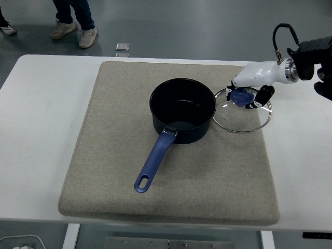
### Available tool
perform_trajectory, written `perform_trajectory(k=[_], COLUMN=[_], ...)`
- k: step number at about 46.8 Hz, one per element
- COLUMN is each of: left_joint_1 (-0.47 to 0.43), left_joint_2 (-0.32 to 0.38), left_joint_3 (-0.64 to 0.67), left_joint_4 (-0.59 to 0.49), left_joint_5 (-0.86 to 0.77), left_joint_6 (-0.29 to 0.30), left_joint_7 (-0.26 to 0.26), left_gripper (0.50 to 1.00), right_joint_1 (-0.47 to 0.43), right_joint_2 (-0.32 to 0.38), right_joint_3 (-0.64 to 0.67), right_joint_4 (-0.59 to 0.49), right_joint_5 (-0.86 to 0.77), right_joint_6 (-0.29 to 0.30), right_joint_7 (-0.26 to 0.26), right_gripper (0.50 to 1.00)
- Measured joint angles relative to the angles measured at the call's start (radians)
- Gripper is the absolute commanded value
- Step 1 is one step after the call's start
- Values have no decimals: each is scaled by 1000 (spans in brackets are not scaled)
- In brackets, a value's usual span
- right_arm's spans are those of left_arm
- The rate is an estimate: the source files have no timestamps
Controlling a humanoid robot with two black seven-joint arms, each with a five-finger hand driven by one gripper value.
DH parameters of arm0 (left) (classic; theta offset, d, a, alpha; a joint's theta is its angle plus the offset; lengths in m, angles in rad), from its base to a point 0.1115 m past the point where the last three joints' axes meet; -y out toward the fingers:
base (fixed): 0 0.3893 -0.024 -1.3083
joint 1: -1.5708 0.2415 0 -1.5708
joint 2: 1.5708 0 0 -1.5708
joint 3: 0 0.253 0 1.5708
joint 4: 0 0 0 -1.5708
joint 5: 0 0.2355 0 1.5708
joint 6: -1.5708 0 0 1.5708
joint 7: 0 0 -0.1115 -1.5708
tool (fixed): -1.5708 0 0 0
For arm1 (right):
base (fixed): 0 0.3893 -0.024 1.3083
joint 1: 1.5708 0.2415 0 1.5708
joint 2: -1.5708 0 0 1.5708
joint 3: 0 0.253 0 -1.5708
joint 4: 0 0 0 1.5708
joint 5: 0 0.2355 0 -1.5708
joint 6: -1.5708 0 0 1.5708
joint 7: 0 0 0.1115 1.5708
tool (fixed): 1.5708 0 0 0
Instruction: Lift the pot lid and place it to the right of the pot.
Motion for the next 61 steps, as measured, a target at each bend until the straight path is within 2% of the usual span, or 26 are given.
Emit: perform_trajectory(k=[17, 19, 25, 43, 56, 61], left_joint_1=[0, 0, 0, 0, 0, 0], left_joint_2=[0, 0, 0, 0, 0, 0], left_joint_3=[0, 0, 0, 0, 0, 0], left_joint_4=[0, 0, 0, 0, 0, 0], left_joint_5=[0, 0, 0, 0, 0, 0], left_joint_6=[0, 0, 0, 0, 0, 0], left_joint_7=[0, 0, 0, 0, 0, 0], left_gripper=[1000, 1000, 1000, 1000, 1000, 1000], right_joint_1=[-2, -3, -3, -3, -3, -3], right_joint_2=[2, 2, 3, 3, 2, -3], right_joint_3=[1, 1, 1, 1, 1, 1], right_joint_4=[-1, -1, 0, -1, -3, -10], right_joint_5=[10, 23, 46, 52, 62, 64], right_joint_6=[2, 5, 9, 11, 12, 12], right_joint_7=[0, 0, 0, 0, 0, 0], right_gripper=[500, 604, 766, 842, 846, 895])
